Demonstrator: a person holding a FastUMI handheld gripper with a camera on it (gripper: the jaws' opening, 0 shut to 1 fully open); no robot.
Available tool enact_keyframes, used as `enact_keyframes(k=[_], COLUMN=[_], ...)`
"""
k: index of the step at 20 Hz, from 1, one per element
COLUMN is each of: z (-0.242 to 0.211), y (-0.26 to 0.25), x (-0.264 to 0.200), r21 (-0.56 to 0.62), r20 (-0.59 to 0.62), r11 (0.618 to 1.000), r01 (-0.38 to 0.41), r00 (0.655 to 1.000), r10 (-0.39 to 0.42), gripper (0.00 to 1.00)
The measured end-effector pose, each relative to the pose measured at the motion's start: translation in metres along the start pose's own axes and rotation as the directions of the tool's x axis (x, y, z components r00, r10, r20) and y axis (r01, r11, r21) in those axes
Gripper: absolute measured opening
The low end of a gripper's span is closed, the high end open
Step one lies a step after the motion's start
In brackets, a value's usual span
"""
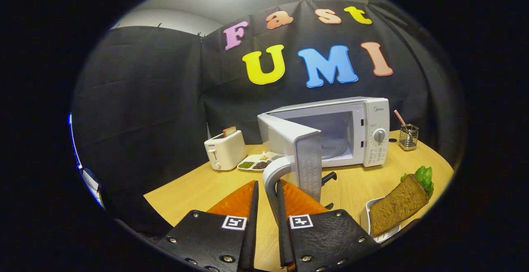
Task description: Open the microwave, put the food inside, and close the microwave door.
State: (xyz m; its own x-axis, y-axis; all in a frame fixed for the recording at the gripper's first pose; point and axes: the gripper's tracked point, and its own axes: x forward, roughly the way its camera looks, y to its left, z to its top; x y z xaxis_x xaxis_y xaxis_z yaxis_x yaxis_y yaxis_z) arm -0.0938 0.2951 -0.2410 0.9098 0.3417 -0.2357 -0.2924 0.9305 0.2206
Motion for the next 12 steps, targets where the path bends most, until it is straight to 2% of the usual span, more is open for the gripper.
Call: enact_keyframes(k=[3,12], z=[-0.004,-0.017], y=[0.028,0.104], x=[0.000,0.007], r21=[0.027,0.004], r20=[-0.008,-0.024], r11=[0.999,0.992], r01=[-0.032,-0.127], r00=[0.999,0.992], r10=[0.032,0.127], gripper=[0.23,0.23])
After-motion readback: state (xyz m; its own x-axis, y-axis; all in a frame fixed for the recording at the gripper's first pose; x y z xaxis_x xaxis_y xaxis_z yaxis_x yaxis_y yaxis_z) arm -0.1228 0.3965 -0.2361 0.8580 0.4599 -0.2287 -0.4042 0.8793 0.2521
